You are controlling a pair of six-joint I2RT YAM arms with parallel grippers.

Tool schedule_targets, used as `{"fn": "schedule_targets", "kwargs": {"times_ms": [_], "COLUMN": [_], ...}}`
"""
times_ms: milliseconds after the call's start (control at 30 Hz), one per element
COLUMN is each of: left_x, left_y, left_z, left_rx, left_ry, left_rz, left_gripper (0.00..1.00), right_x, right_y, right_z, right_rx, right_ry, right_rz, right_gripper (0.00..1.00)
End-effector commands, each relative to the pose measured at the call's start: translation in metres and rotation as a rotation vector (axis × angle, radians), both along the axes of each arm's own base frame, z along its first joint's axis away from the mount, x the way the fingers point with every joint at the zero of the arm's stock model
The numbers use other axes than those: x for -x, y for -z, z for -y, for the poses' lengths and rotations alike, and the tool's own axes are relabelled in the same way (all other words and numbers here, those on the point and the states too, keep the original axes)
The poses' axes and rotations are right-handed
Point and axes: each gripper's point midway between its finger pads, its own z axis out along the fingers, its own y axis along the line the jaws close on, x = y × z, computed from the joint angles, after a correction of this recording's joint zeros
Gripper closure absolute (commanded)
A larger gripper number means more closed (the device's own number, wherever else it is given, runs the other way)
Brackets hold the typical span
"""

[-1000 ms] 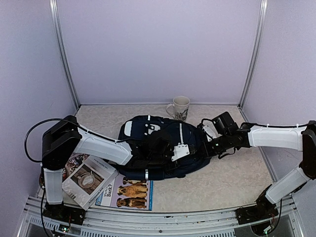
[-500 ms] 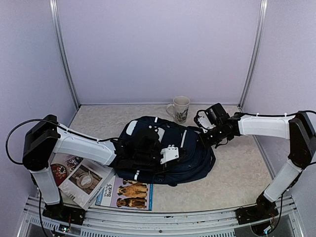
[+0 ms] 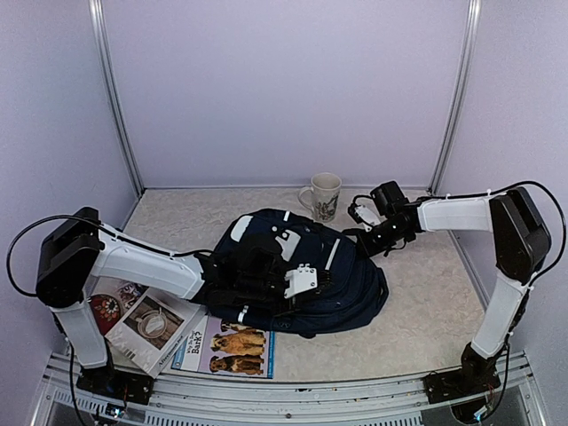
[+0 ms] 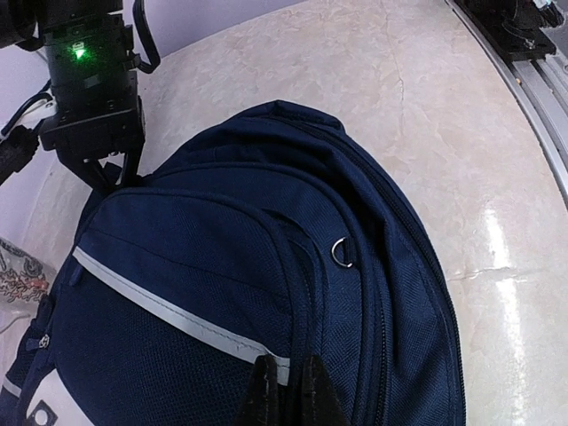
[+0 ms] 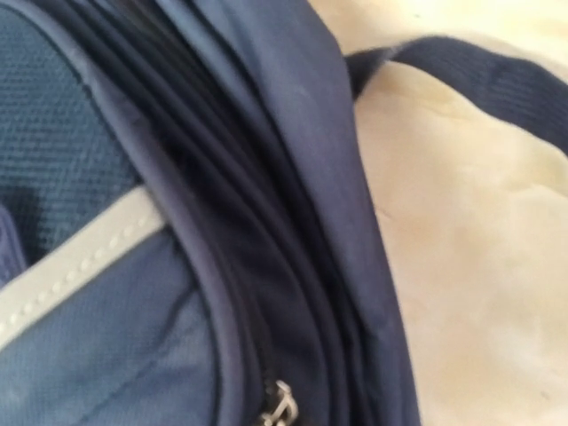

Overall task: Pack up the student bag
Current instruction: Unzip the largest pocket of the student bag.

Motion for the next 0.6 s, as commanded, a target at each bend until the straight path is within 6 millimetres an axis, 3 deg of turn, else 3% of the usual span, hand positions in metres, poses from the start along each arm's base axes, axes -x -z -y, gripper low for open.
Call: {"fn": "schedule_targets", "kwargs": {"times_ms": [0, 33, 133, 167, 233, 300, 433, 567], "left_x": [0.04, 0.035, 0.016, 0.005, -0.018, -0.034, -0.075, -0.097], "left_y": [-0.005, -0.007, -0.024, -0.028, -0.033, -0.039, -0.043, -0.021], "left_z": [-0.014, -0.017, -0.026, -0.031, -0.048, -0.071, -0.14, -0.224], "left_rx": [0.009, 0.024, 0.09, 0.105, 0.126, 0.162, 0.266, 0.339], "left_ry": [0.079, 0.043, -0.069, -0.132, -0.279, -0.403, -0.733, -1.08], "left_rz": [-0.127, -0.14, -0.18, -0.196, -0.25, -0.324, -0.476, -0.563], "left_gripper": [1.0, 0.99, 0.71, 0.67, 0.54, 0.49, 0.45, 0.37], "right_x": [-0.044, -0.034, -0.014, -0.008, 0.005, 0.015, 0.03, 0.039], "right_y": [-0.017, -0.017, -0.019, -0.019, -0.013, -0.007, 0.004, 0.012], "right_z": [0.027, 0.021, 0.008, 0.004, 0.001, -0.001, -0.003, -0.004], "right_rx": [-0.028, -0.067, -0.131, -0.141, -0.159, -0.183, -0.195, -0.18], "right_ry": [0.093, 0.061, 0.007, -0.004, -0.009, -0.009, 0.003, 0.01], "right_rz": [0.15, 0.141, 0.135, 0.129, 0.101, 0.071, 0.021, 0.001], "right_gripper": [1.0, 1.0, 1.0, 1.0, 1.0, 1.0, 1.0, 1.0]}}
